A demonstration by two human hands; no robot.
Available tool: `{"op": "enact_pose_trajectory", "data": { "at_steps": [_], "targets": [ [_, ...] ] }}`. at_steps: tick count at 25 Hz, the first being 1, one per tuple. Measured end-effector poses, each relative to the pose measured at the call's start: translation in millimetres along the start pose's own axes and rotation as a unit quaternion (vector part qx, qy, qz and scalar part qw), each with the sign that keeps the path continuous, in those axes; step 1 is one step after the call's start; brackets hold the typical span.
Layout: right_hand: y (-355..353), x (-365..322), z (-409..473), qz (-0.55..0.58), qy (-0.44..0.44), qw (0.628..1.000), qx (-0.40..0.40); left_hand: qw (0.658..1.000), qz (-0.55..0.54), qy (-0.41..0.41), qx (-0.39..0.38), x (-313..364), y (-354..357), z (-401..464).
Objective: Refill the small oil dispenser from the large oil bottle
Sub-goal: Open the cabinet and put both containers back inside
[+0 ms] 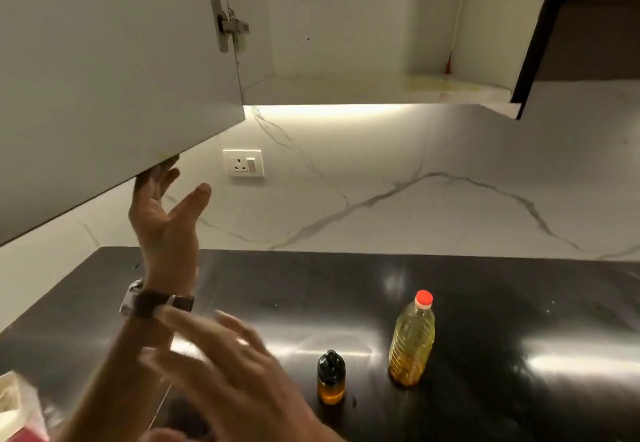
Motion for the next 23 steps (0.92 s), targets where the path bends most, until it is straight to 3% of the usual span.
{"op": "enact_pose_trajectory", "data": {
  "at_steps": [1,2,4,5,6,8,9,10,12,14,19,23],
  "targets": [
    [-18.6,12.8,-38.2,-0.088,0.032,0.995,0.025,1.000,0.015,0.009,-0.012,-9.0,-2.2,-10.6],
    [-14.0,23.7,-60.3,-0.089,0.092,0.992,-0.015,0.999,0.018,0.004,-0.037,-23.9,-7.6,-24.9],
    [-33.4,73.6,-133.7,-0.063,0.257,0.964,0.036,0.992,0.064,-0.085,-0.072,-81.6,-19.9,-82.6],
    [-34.7,103.5,-166.2,-0.070,0.351,0.931,0.072,0.980,0.110,-0.138,-0.092,-114.0,-29.1,-122.4],
    [-39.3,129.3,-196.8,-0.041,0.455,0.884,0.104,0.962,0.162,-0.191,-0.108,-143.8,-39.9,-165.0],
    [-67.5,184.0,-261.7,-0.110,0.626,0.743,0.210,0.920,0.234,-0.282,-0.141,-188.4,-57.9,-249.1],
    [-80.1,206.8,-297.8,-0.189,0.670,0.682,0.225,0.894,0.266,-0.325,-0.158,-205.8,-62.6,-288.2],
    [-87.6,219.5,-329.6,-0.210,0.672,0.679,0.208,0.870,0.292,-0.359,-0.172,-217.4,-63.9,-318.4],
    [-79.1,234.8,-356.4,-0.121,0.657,0.733,0.127,0.834,0.349,-0.375,-0.206,-238.0,-59.0,-352.5],
    [-81.1,242.6,-363.3,-0.125,0.678,0.707,0.158,0.811,0.390,-0.368,-0.231,-248.0,-49.6,-361.0],
    [-110.9,293.6,-304.3,-0.057,0.629,0.718,0.293,0.822,0.375,-0.357,-0.238,-265.6,-20.1,-354.3],
    [-106.9,321.7,-280.1,-0.043,0.599,0.750,0.278,0.838,0.361,-0.359,-0.198,-274.2,-21.3,-347.8]
  ]
}}
Point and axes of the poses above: each hand's wrist, its own z-axis towards the middle knuckle, its own y-axis out of the palm, x = y × z, the point moved 6 cm from there along z, towards the middle knuckle, and after that the axes turned 8 degrees about x, right-handed, at the moved point
